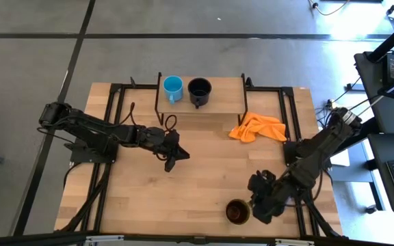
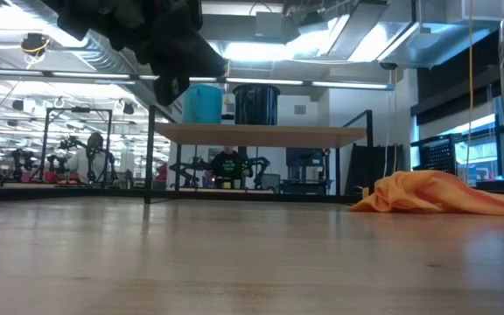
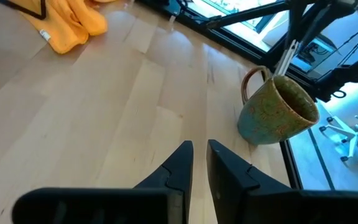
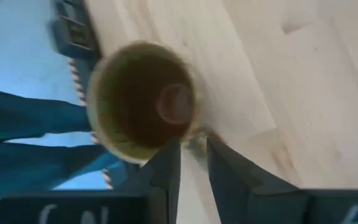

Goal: Stack small to large cups/mugs on shelf
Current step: Put the green mug on the shelf

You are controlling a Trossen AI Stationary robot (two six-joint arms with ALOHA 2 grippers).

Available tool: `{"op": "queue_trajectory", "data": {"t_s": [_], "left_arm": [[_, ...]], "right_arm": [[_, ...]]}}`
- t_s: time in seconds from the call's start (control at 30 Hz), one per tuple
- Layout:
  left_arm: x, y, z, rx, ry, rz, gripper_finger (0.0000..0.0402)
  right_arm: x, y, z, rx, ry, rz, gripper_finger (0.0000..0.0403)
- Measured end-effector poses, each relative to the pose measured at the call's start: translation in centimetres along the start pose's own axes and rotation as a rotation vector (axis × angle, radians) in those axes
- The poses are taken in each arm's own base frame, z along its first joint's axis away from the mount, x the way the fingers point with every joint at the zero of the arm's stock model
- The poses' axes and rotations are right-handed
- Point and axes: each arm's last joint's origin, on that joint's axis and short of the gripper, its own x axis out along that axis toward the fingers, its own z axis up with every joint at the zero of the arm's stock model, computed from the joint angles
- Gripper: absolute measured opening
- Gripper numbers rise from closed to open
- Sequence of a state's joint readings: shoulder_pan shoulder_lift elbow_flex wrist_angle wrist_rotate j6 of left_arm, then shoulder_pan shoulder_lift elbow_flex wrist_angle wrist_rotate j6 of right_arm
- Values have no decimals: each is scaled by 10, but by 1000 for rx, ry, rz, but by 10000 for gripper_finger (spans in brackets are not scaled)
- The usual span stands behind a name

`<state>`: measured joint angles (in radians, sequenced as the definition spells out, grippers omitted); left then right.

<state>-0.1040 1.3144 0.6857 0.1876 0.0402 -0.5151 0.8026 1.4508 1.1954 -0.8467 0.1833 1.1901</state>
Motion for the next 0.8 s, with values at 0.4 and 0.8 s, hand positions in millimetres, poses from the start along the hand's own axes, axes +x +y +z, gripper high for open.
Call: {"op": "queue_trajectory", "data": {"t_s": [0.4,0.8], "left_arm": [[0,0,0,-15,4,-5,41],[0,2,-3,-17,38,14,41]], "right_arm": [[23,1,-2,-21,35,-74,139],[31,4,0,-10,52,-65,190]]}}
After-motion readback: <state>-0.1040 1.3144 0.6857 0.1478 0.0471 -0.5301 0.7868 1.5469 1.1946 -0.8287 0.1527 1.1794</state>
